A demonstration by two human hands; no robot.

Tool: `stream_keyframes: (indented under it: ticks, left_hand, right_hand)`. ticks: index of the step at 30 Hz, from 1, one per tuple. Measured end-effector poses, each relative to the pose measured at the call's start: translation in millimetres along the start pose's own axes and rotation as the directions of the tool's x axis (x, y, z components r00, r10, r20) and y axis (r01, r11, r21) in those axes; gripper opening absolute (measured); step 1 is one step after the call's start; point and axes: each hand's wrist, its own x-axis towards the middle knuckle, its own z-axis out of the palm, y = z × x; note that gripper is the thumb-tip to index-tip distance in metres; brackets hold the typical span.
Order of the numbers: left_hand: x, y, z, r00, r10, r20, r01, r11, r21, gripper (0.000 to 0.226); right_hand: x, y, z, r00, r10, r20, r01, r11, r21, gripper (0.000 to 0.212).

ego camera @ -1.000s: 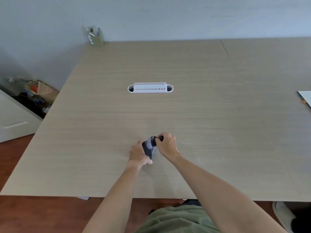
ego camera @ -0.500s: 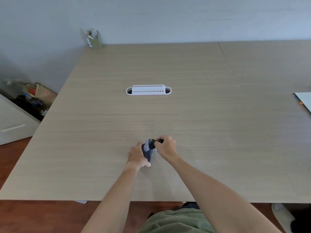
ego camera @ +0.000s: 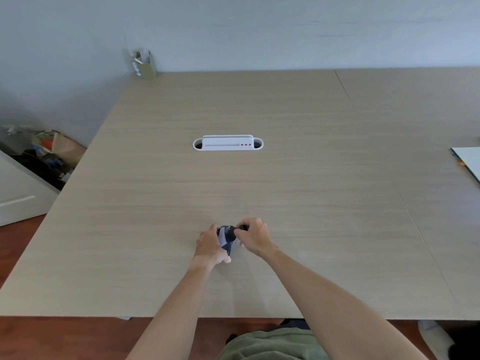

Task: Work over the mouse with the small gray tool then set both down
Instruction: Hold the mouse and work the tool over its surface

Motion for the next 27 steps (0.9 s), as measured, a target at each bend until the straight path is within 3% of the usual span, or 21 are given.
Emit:
stream_keyframes:
  ticks: [3,6,8,12,17,21,24,27]
  left_hand:
    - [-1,-1,0,1.000,0.008,0.003,-0.008,1.000,-0.008,0.089]
    - [-1,0,-1,1.000,0.022,0.006,-0.022,1.000,0.010,0.090]
    - [0,0,-1,1.000,0.029,0.010,-0.030,0.999,0.024,0.090]
    - [1,2,-1,0.999,0.027,0.021,-0.028,0.999,0.045,0.096]
    - [0,2,-1,0.999,0.029,0.029,-0.031,0.997,0.067,0.097]
    - [1,3,-1,0.999,0.032,0.022,-0.034,0.997,0.064,0.094]
    - [0,3,0,0.999,0.027,0.021,-0.029,0.997,0.077,0.095]
    - [0,3,0,0.999,0.027,0.028,-0.030,0.994,0.106,0.096]
  right_hand:
    - [1,6,2,0.996,0.007,-0.088,-0.017,0.994,-0.107,0.017]
    - [2,6,0,0.979,-0.015,-0.205,-0.007,0.994,-0.109,0.016]
    - [3,3,-4,0.983,-0.019,-0.181,0.011,0.999,-0.044,0.015]
    - [2,1,-6,0.999,-0.007,0.044,0.009,0.999,-0.033,0.019]
    - [4,9,-5,0.981,-0.028,-0.194,0.006,0.993,-0.115,0.018]
    - [2,9,-7,0.991,-0.075,-0.112,0.072,0.997,-0.035,0.015]
    - [0,9,-4,0.995,-0.097,-0.025,0.095,0.993,-0.069,0.018]
    - [2,11,0,0.989,-0.086,-0.118,0.068,0.986,-0.151,0.018]
